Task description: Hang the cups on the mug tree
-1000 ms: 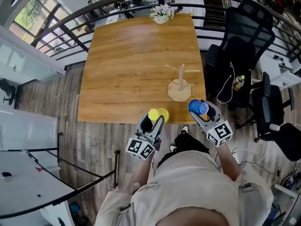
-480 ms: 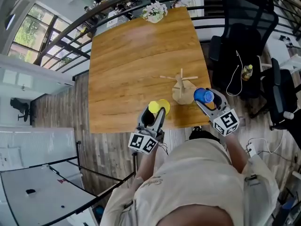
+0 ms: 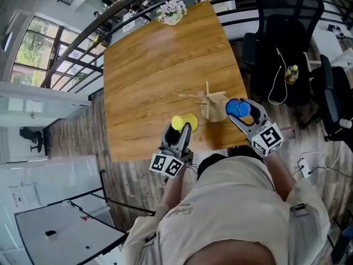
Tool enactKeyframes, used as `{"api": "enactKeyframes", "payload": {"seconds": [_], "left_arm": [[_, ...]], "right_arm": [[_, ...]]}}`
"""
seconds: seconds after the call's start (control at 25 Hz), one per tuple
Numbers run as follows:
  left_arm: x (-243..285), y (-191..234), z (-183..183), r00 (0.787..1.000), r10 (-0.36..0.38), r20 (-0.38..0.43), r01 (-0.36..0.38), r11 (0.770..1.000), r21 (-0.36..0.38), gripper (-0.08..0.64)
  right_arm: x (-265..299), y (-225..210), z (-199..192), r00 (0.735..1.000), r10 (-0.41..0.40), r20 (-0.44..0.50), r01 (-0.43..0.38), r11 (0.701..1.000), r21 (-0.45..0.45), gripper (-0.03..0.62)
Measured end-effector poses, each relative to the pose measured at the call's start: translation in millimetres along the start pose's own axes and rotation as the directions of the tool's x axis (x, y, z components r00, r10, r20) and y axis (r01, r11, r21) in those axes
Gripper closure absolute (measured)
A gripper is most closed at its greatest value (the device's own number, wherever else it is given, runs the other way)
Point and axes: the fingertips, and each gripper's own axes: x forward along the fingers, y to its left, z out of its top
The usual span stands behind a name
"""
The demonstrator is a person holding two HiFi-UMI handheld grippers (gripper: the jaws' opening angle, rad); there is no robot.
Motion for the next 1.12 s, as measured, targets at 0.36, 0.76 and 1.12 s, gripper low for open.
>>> {"api": "enactKeyframes", "payload": {"seconds": [0.36,0.76,1.12], "left_arm": [[22.4,-4.0,-17.4,0.997,-0.072,-0.04,0.07,0.997,-0.045,0.308],[21.2,6.2,-13.3,0.99,-0.118,-0.074,0.113,0.991,-0.068,0.308],[12.2,7.4,-6.6,0.99,-0.117,-0.074,0.111,0.99,-0.088,0.308]], "right_arm": [[-12.6,22.2,42.6,0.996,0.031,0.081,-0.025,0.997,-0.066,0.321],[-17.2,18.7,94.5,0.975,-0.003,0.22,-0.016,0.996,0.085,0.321],[0.6,-3.2,98.0,0.974,-0.031,0.223,-0.009,0.985,0.173,0.321]]}}
